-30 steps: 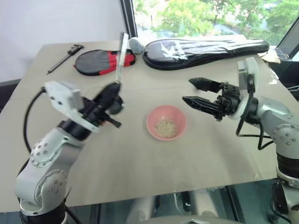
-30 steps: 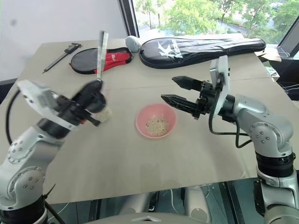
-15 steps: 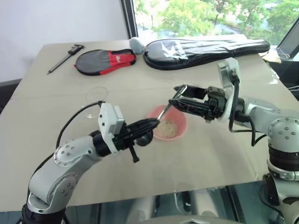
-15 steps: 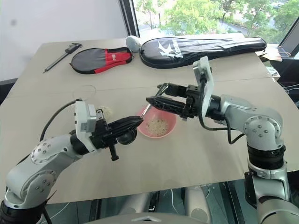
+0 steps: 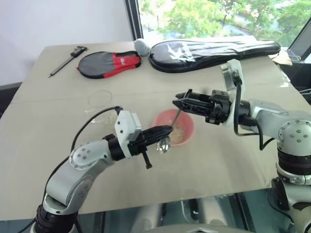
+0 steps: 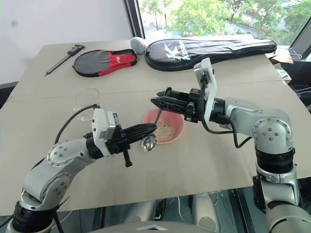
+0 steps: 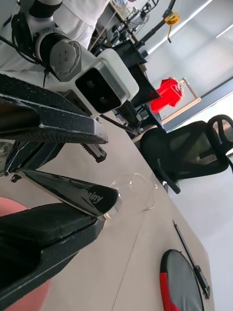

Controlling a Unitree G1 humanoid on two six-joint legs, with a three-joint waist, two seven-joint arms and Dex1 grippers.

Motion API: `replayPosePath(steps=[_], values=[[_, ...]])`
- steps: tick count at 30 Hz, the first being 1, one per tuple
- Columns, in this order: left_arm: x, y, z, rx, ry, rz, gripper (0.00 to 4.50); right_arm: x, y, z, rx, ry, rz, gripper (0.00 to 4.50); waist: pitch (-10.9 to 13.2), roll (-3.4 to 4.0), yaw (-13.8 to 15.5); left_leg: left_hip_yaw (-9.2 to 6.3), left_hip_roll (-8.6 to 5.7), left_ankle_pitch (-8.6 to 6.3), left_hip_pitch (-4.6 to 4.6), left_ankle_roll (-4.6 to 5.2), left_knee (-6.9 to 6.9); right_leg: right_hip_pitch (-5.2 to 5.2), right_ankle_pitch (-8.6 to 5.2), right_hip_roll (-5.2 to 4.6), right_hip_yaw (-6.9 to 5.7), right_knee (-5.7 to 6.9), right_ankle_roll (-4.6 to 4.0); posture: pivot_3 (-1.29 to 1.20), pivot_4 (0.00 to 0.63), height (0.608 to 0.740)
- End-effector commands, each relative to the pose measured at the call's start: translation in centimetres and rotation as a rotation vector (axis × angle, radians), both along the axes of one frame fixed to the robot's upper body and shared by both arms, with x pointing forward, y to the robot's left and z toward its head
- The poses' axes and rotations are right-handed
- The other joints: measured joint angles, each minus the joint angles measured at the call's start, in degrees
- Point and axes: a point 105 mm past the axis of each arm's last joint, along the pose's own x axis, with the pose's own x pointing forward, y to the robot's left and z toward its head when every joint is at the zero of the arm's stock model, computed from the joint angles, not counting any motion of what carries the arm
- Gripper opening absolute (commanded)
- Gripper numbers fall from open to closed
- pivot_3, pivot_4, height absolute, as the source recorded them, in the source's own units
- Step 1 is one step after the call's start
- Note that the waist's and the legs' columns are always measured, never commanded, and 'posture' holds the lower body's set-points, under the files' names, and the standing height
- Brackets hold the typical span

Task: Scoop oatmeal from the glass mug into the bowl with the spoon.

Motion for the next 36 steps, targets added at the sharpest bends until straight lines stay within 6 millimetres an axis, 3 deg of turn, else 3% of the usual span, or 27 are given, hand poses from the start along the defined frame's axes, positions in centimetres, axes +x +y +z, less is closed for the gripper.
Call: replayPosePath(steps=[1, 4, 8, 17, 19, 20, 22, 23, 29, 33, 36], values=[[-0.3, -0.2, 0.8, -0.010, -0.049, -0.012, 0.00, -0.4, 0.2, 1.1, 0.013, -0.049, 0.020, 1.83, 0.0, 0.00, 0.0, 0.00, 0.00, 0.00, 0.00, 0.00, 0.00, 0.00, 0.00, 0.00, 0.00, 0.00, 0.00, 0.00, 0.150, 0.740], [-0.3, -0.2, 0.8, -0.012, -0.046, -0.012, 0.00, -0.3, 0.3, 1.1, 0.018, -0.056, 0.021, 1.83, 0.0, 0.00, 0.0, 0.00, 0.00, 0.00, 0.00, 0.00, 0.00, -0.01, 0.00, 0.00, 0.00, 0.00, 0.00, 0.00, 0.150, 0.740], [-0.4, -0.2, 0.8, -0.017, -0.040, -0.012, 0.00, -0.3, 0.3, 1.2, 0.020, -0.061, 0.023, 0.04, 0.0, 0.00, 0.0, 0.00, 0.00, 0.00, 0.00, 0.00, 0.00, -0.01, 0.00, 0.00, 0.00, 0.00, 0.00, 0.00, 0.150, 0.740], [0.6, 0.5, 0.8, -0.023, -0.024, 0.047, 0.00, -0.3, 0.2, 1.3, 0.021, -0.067, 0.004, 0.04, 0.0, 0.00, 0.0, 0.00, 0.00, 0.00, 0.00, 0.00, 0.00, -0.01, 0.00, 0.00, 0.00, 0.00, 0.00, 0.00, 0.150, 0.740], [0.7, 0.6, 0.9, -0.025, -0.032, 0.057, 0.68, -0.2, 0.2, 1.3, 0.021, -0.064, -0.004, 0.00, 0.0, 0.00, 0.0, 0.00, 0.00, 0.01, 0.00, -0.01, 0.00, -0.01, 0.00, 0.00, 0.00, 0.00, 0.00, 0.00, 0.150, 0.740], [0.8, 0.7, 0.9, -0.021, -0.043, 0.072, 0.81, 0.0, 0.2, 1.4, 0.028, -0.057, -0.013, 0.00, 0.0, 0.00, 0.0, 0.00, 0.00, 0.01, 0.00, -0.02, 0.00, -0.02, 0.00, 0.00, 0.00, 0.00, 0.00, 0.00, 0.150, 0.740], [1.8, 1.9, 1.3, -0.043, -0.073, 0.211, 1.73, 0.7, 0.0, 1.7, 0.049, -0.051, -0.054, 0.00, 0.0, 0.00, 0.0, -0.01, 0.00, 0.01, 0.00, -0.02, 0.00, -0.02, 0.00, 0.00, 0.00, 0.00, 0.00, 0.00, 0.150, 0.740], [2.1, 2.5, 1.2, -0.052, -0.074, 0.282, 1.91, 1.2, -0.2, 1.8, 0.060, -0.046, -0.086, 0.00, 0.0, 0.00, -0.1, 0.00, 0.00, 0.01, 0.00, -0.02, 0.00, -0.02, 0.00, 0.00, 0.02, 0.00, 0.00, 0.00, 0.150, 0.740], [0.3, 4.9, -0.7, -0.019, -0.110, 0.544, 1.91, 3.2, -1.7, 2.2, 0.108, 0.024, -0.196, 0.00, 0.0, 0.04, -0.4, 0.06, 0.01, 0.03, -0.01, -0.05, -0.04, -0.08, 0.01, -0.02, 0.12, 0.00, 0.00, 0.00, 0.150, 0.740], [-1.4, 7.7, -2.1, 0.120, -0.301, 0.808, 1.91, 5.7, -3.6, 1.9, 0.163, 0.126, -0.333, 0.00, 0.0, 0.04, 0.0, 0.04, 0.01, 0.00, -0.10, -0.01, -0.06, -0.10, 0.01, -0.07, 0.15, -0.11, -0.01, 0.00, 0.150, 0.740], [-2.3, 8.0, -2.8, 0.198, -0.388, 0.858, 1.91, 6.8, -4.3, 2.0, 0.191, 0.176, -0.390, 0.00, 0.0, 0.05, 0.3, 0.04, 0.01, -0.12, -0.12, 0.19, -0.07, -0.10, 0.01, -0.09, 0.28, -0.12, -0.02, 0.00, 0.150, 0.740]])
